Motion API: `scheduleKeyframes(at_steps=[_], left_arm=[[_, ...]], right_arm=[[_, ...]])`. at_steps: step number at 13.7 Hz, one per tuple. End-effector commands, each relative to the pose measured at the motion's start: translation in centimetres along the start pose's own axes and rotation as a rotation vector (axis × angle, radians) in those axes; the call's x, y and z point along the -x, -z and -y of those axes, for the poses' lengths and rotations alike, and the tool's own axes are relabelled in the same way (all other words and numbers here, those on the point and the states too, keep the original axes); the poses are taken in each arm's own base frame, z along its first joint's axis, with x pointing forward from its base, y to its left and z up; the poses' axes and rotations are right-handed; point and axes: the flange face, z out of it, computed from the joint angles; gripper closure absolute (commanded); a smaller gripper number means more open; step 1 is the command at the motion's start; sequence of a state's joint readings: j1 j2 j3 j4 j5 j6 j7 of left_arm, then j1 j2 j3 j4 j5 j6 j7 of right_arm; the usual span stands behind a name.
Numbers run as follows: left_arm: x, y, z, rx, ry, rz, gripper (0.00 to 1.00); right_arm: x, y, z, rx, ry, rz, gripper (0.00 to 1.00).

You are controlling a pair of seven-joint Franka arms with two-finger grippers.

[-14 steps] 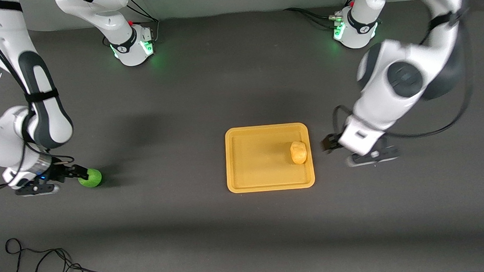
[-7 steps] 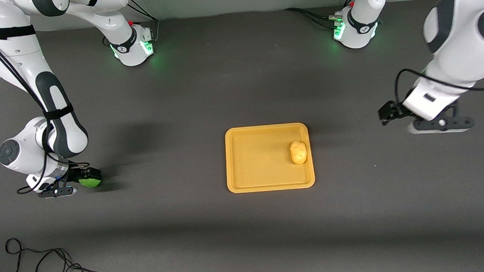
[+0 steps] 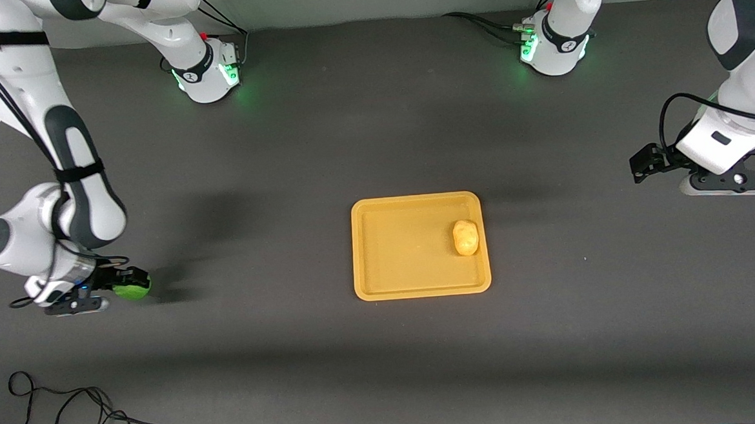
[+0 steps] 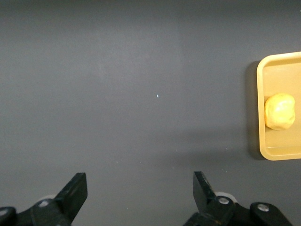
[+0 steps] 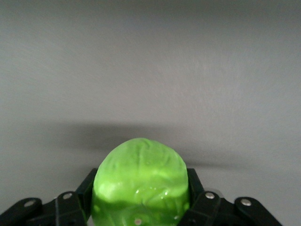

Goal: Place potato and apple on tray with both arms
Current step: 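Grasp the green apple with the right gripper while the left gripper withdraws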

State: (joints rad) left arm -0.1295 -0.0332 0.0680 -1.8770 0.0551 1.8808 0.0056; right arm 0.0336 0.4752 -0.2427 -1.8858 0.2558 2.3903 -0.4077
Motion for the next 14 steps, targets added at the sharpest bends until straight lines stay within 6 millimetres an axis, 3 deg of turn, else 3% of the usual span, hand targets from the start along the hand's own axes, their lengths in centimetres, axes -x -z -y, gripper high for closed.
scheduleKeyframes(at_steps=[1, 2, 3, 5, 7, 10, 12, 14], left_arm=[[-0.2, 1.7, 0.1, -0.006, -0.052, -0.016, 0.0], [-0.3, 2.4, 0.1, -0.006, -0.07, -0.015, 0.0], [-0.5, 2.9, 0.1, -0.002, -0.081, 0.012, 0.0], [-1.3, 3.8, 0.0, 0.005, -0.083, 0.055, 0.0], [-1.2, 4.0, 0.8, 0.055, -0.062, 0.057, 0.0], [-0.9, 3.7, 1.5, 0.067, -0.085, 0.067, 0.0], [-0.7, 3.9, 1.5, 0.066, -0.08, 0.067, 0.0], [-0.6, 3.9, 1.4, 0.066, -0.079, 0.067, 0.0]], right_arm=[[-2.0, 9.0, 1.3, -0.007, 0.03, 0.006, 0.46], [-2.8, 11.7, 2.2, 0.001, 0.017, 0.028, 0.46], [-3.9, 14.2, 4.7, 0.005, 0.025, 0.052, 0.46], [-5.5, 18.6, 10.6, 0.008, 0.005, 0.072, 0.46], [-6.2, 21.1, 17.7, 0.02, 0.005, 0.062, 0.45], [-6.0, 22.0, 30.0, 0.018, -0.029, 0.027, 0.45], [-4.8, 21.1, 38.9, 0.021, -0.082, 0.016, 0.45], [-3.8, 18.9, 46.9, 0.027, -0.149, 0.008, 0.45]])
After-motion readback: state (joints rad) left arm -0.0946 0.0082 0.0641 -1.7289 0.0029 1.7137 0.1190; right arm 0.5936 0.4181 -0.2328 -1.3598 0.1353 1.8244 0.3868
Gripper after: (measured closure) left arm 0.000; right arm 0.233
